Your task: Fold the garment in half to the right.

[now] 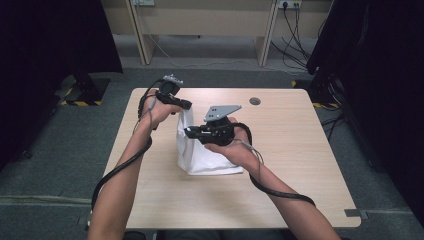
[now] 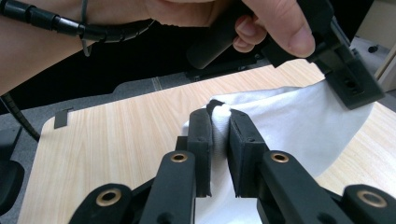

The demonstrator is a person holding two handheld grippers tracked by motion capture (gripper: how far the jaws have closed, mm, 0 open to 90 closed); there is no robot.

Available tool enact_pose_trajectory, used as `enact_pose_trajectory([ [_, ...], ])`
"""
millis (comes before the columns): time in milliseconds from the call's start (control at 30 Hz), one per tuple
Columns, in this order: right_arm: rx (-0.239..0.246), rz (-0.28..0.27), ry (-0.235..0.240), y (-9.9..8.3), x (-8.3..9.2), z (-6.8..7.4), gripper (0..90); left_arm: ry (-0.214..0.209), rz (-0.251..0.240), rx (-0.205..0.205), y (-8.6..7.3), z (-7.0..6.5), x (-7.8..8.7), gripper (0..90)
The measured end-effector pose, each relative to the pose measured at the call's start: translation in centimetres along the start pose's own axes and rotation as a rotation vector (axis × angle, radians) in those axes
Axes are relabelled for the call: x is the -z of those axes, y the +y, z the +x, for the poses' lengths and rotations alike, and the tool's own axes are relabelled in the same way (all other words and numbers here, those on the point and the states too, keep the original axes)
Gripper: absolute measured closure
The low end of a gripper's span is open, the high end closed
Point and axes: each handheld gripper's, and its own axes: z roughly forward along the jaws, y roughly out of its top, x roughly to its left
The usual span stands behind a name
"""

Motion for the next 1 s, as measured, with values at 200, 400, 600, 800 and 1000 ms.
enact_pose_trajectory([
  [200, -0.012, -0.006, 0.002, -0.6, 0.4, -0.2, 80.6, -0.014, -0.021, 0.011, 0.0, -0.4, -0.5, 83.9],
  [400, -0.019, 0.003, -0.008, -1.2, 1.0, -0.4, 80.6, -0.033, -0.038, 0.023, -0.1, -0.7, -1.2, 83.8],
  [600, -0.022, 0.021, -0.017, -1.8, 1.5, -0.7, 80.6, -0.054, -0.048, 0.035, -0.1, -1.0, -2.1, 83.8],
  [800, -0.033, 0.026, -0.025, -2.4, 2.1, -1.0, 80.6, -0.063, -0.049, 0.035, -0.1, -1.4, -2.9, 83.8],
  [1000, -0.045, 0.032, -0.03, -3.0, 2.5, -1.2, 80.6, -0.068, -0.054, 0.036, -0.2, -1.5, -3.3, 83.7],
])
